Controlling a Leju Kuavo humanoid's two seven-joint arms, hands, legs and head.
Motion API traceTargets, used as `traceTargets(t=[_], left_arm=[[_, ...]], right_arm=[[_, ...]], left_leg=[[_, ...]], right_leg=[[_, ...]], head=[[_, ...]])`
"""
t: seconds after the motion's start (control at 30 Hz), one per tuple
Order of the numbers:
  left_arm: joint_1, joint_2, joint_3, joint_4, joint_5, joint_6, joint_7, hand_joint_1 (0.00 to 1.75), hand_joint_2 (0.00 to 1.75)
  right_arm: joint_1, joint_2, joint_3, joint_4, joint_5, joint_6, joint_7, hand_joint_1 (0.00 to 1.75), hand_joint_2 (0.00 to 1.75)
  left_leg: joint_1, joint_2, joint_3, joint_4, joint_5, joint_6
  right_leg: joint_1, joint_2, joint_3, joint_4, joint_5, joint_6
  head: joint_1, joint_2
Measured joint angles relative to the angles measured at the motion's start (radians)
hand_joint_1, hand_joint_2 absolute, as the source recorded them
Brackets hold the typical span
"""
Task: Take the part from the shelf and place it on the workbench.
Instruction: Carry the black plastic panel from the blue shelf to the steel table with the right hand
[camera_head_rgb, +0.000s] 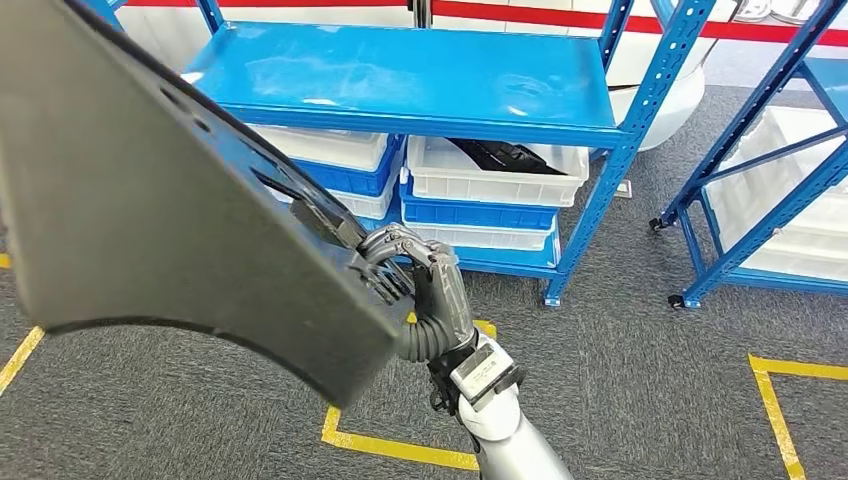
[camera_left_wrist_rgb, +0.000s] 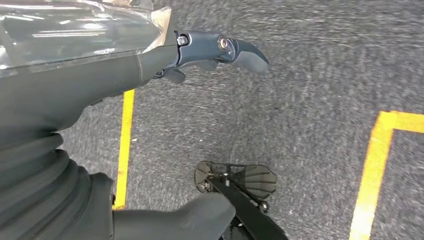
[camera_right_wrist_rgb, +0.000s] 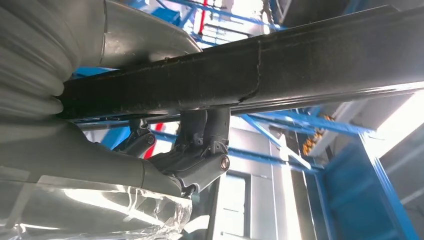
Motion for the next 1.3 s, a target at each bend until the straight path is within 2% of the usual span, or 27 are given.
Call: traceTargets(t=[0.03, 0.1, 0.13, 0.17, 0.23, 0.3, 0.37, 0.43, 0.47, 0.5, 0.53, 0.6, 0.63, 0.67, 0.73, 0.77, 0.83, 0.9, 0.93, 0.97, 1.0, 1.03, 1.1, 1.17, 1.2, 1.27, 1.3], left_arm=[[0.001, 0.0, 0.002, 0.0, 0.0, 0.0, 0.0, 0.0, 1.75], [-0.001, 0.0, 0.006, 0.0, 0.0, 0.0, 0.0, 0.0, 1.75], [-0.003, 0.0, 0.007, 0.0, 0.0, 0.0, 0.002, 0.0, 1.75], [-0.004, 0.0, 0.009, 0.0, 0.002, 0.003, 0.006, 0.0, 1.75], [-0.004, -0.002, 0.016, 0.0, 0.017, 0.024, 0.021, 0.0, 1.75], [-0.003, -0.009, 0.031, 0.0, 0.04, 0.064, 0.032, 0.0, 1.75], [-0.003, -0.02, 0.047, 0.0, 0.056, 0.102, 0.028, 0.0, 1.75], [-0.004, -0.031, 0.061, 0.0, 0.067, 0.131, 0.023, 0.0, 1.75], [-0.004, -0.037, 0.067, 0.0, 0.07, 0.144, 0.023, 0.0, 1.75], [-0.003, -0.044, 0.073, 0.001, 0.072, 0.155, 0.024, 0.0, 1.75], [-0.003, -0.052, 0.078, 0.002, 0.073, 0.165, 0.026, 0.0, 1.75], [-0.003, -0.065, 0.087, 0.003, 0.073, 0.176, 0.033, 0.0, 1.75], [-0.003, -0.07, 0.09, 0.004, 0.072, 0.18, 0.035, 0.0, 1.75], [-0.004, -0.074, 0.091, 0.004, 0.071, 0.183, 0.038, 0.0, 1.75], [-0.003, -0.078, 0.092, 0.005, 0.067, 0.19, 0.044, 0.0, 1.75], [-0.002, -0.079, 0.093, 0.005, 0.064, 0.194, 0.048, 0.0, 1.75], [-0.002, -0.08, 0.095, 0.007, 0.062, 0.196, 0.065, 0.0, 1.75], [-0.004, -0.081, 0.096, 0.007, 0.06, 0.188, 0.095, 0.0, 1.75], [-0.005, -0.081, 0.096, 0.008, 0.058, 0.183, 0.108, 0.0, 1.75], [-0.005, -0.081, 0.096, 0.008, 0.056, 0.18, 0.116, 0.0, 1.75], [-0.005, -0.081, 0.096, 0.008, 0.053, 0.178, 0.121, 0.0, 1.75], [-0.005, -0.081, 0.096, 0.008, 0.051, 0.178, 0.121, 0.0, 1.75], [-0.006, -0.08, 0.096, 0.008, 0.048, 0.178, 0.114, 0.0, 1.75], [-0.008, -0.08, 0.095, 0.008, 0.042, 0.169, 0.091, 0.0, 1.75], [-0.009, -0.08, 0.095, 0.008, 0.038, 0.162, 0.075, 0.0, 1.75], [-0.009, -0.08, 0.095, 0.008, 0.029, 0.143, 0.041, 0.0, 1.75], [-0.008, -0.08, 0.094, 0.008, 0.022, 0.131, 0.026, 0.0, 1.75]], right_arm=[[-0.001, 0.001, 0.0, 0.003, 0.0, 0.0, 0.0, 1.71, 1.75], [-0.004, 0.005, 0.002, 0.007, 0.0, 0.0, 0.0, 1.71, 1.75], [-0.006, 0.006, 0.002, 0.009, 0.0, 0.001, 0.0, 1.71, 1.75], [-0.009, 0.006, 0.003, 0.01, -0.002, 0.002, 0.0, 1.71, 1.75], [-0.016, 0.009, 0.003, 0.013, -0.016, 0.019, 0.004, 1.71, 1.75], [-0.033, 0.016, 0.004, 0.021, -0.043, 0.052, 0.012, 1.71, 1.75], [-0.056, 0.022, 0.007, 0.035, -0.064, 0.083, 0.015, 1.71, 1.75], [-0.071, 0.023, 0.015, 0.056, -0.074, 0.102, 0.013, 1.71, 1.75], [-0.074, 0.023, 0.02, 0.067, -0.077, 0.107, 0.011, 1.71, 1.75], [-0.078, 0.023, 0.024, 0.078, -0.079, 0.11, 0.009, 1.71, 1.75], [-0.085, 0.023, 0.029, 0.088, -0.081, 0.113, 0.006, 1.71, 1.75], [-0.11, 0.025, 0.039, 0.106, -0.088, 0.116, 0.001, 1.71, 1.75], [-0.125, 0.028, 0.045, 0.116, -0.095, 0.118, -0.002, 1.71, 1.75], [-0.141, 0.032, 0.051, 0.128, -0.103, 0.119, -0.004, 1.71, 1.75], [-0.169, 0.044, 0.067, 0.155, -0.122, 0.122, -0.008, 1.71, 1.75], [-0.179, 0.05, 0.075, 0.167, -0.129, 0.122, -0.009, 1.71, 1.75], [-0.199, 0.063, 0.089, 0.191, -0.139, 0.122, -0.013, 1.71, 1.75], [-0.222, 0.071, 0.101, 0.219, -0.151, 0.12, -0.024, 1.71, 1.75], [-0.232, 0.072, 0.105, 0.235, -0.158, 0.119, -0.03, 1.71, 1.75], [-0.239, 0.072, 0.109, 0.252, -0.165, 0.119, -0.036, 1.71, 1.75], [-0.244, 0.072, 0.112, 0.268, -0.17, 0.119, -0.04, 1.71, 1.75], [-0.247, 0.072, 0.115, 0.28, -0.174, 0.118, -0.044, 1.71, 1.75], [-0.256, 0.072, 0.122, 0.296, -0.177, 0.112, -0.052, 1.71, 1.75], [-0.261, 0.069, 0.127, 0.302, -0.181, 0.091, -0.059, 1.71, 1.75], [-0.259, 0.063, 0.127, 0.299, -0.183, 0.076, -0.06, 1.71, 1.75], [-0.249, 0.043, 0.123, 0.284, -0.189, 0.047, -0.056, 1.71, 1.75], [-0.241, 0.029, 0.117, 0.272, -0.188, 0.031, -0.053, 1.71, 1.75]], left_leg=[[0.001, 0.006, 0.026, -0.052, 0.032, 0.0], [0.0, 0.03, 0.1, -0.196, 0.092, 0.003], [-0.002, 0.037, 0.124, -0.245, 0.107, 0.006], [-0.006, 0.039, 0.134, -0.267, 0.11, 0.011], [-0.011, 0.026, 0.13, -0.272, 0.111, 0.024], [-0.01, 0.016, 0.13, -0.278, 0.118, 0.04], [-0.007, 0.003, 0.13, -0.283, 0.125, 0.053], [-0.009, -0.014, 0.126, -0.282, 0.127, 0.058], [-0.01, -0.024, 0.125, -0.282, 0.128, 0.059], [-0.011, -0.035, 0.124, -0.281, 0.128, 0.059], [-0.012, -0.046, 0.124, -0.28, 0.129, 0.059], [-0.014, -0.067, 0.124, -0.275, 0.128, 0.057], [-0.016, -0.076, 0.122, -0.273, 0.128, 0.055], [-0.016, -0.082, 0.119, -0.271, 0.129, 0.05], [-0.015, -0.091, 0.113, -0.273, 0.133, 0.038], [-0.012, -0.093, 0.11, -0.272, 0.134, 0.033], [-0.011, -0.067, 0.093, -0.241, 0.112, 0.021], [-0.008, -0.025, 0.045, -0.139, 0.055, 0.009], [-0.004, -0.014, 0.013, -0.074, 0.027, 0.003], [0.0, -0.007, -0.013, -0.025, 0.011, -0.003], [0.003, -0.003, -0.024, -0.005, 0.012, -0.007], [0.008, 0.003, -0.015, -0.024, 0.031, -0.011], [0.013, 0.034, 0.053, -0.151, 0.091, -0.017], [0.011, 0.054, 0.107, -0.251, 0.122, -0.009], [0.007, 0.054, 0.114, -0.265, 0.121, -0.002], [0.001, 0.033, 0.113, -0.267, 0.123, 0.015], [0.0, 0.024, 0.114, -0.271, 0.126, 0.023]], right_leg=[[0.0, -0.006, 0.001, 0.0, 0.0, 0.0], [0.004, -0.016, 0.003, 0.001, -0.003, 0.003], [0.008, -0.02, 0.003, 0.001, -0.004, 0.007], [0.012, -0.024, 0.003, 0.001, -0.005, 0.012], [0.016, -0.033, 0.004, -0.001, -0.005, 0.023], [0.016, -0.024, -0.007, 0.018, -0.019, 0.03], [0.014, 0.006, -0.054, 0.117, -0.069, 0.024], [0.013, 0.024, -0.121, 0.261, -0.123, 0.017], [0.012, 0.027, -0.141, 0.3, -0.133, 0.02], [0.013, 0.03, -0.142, 0.3, -0.125, 0.026], [0.013, 0.034, -0.122, 0.257, -0.102, 0.033], [0.013, 0.055, -0.052, 0.109, -0.042, 0.041], [0.014, 0.064, -0.026, 0.05, -0.021, 0.039], [0.016, 0.07, -0.011, 0.017, -0.011, 0.035], [0.018, 0.064, -0.007, 0.006, -0.005, 0.023], [0.013, 0.058, -0.006, 0.003, -0.001, 0.017], [0.002, 0.043, -0.004, -0.004, 0.006, 0.003], [0.002, 0.027, -0.003, -0.007, 0.007, -0.007], [0.003, 0.017, -0.003, -0.006, 0.007, -0.01], [0.004, 0.006, -0.003, -0.006, 0.006, -0.011], [0.004, -0.004, -0.003, -0.006, 0.005, -0.01], [0.004, -0.013, -0.003, -0.005, 0.004, -0.01], [0.005, -0.028, -0.001, -0.003, -0.001, -0.003], [0.012, -0.039, 0.001, -0.001, -0.007, 0.009], [0.016, -0.045, 0.002, -0.002, -0.009, 0.016], [0.02, -0.058, 0.007, -0.005, -0.011, 0.029], [0.019, -0.054, 0.007, -0.001, -0.016, 0.036]], head=[[0.0, 0.0], [-0.001, 0.0], [0.0, 0.0], [0.0, 0.0], [0.002, 0.0], [0.002, 0.0], [0.004, 0.0], [0.007, 0.0], [0.007, 0.0], [0.007, 0.0], [0.007, 0.0], [0.007, 0.0], [0.007, 0.0], [0.007, 0.0], [0.007, 0.0], [0.007, 0.0], [0.001, 0.0], [-0.009, 0.0], [-0.013, 0.0], [-0.013, 0.0], [-0.014, 0.0], [-0.014, 0.0], [-0.014, 0.0], [-0.014, 0.0], [-0.013, 0.0], [-0.01, 0.0], [-0.009, 0.0]])
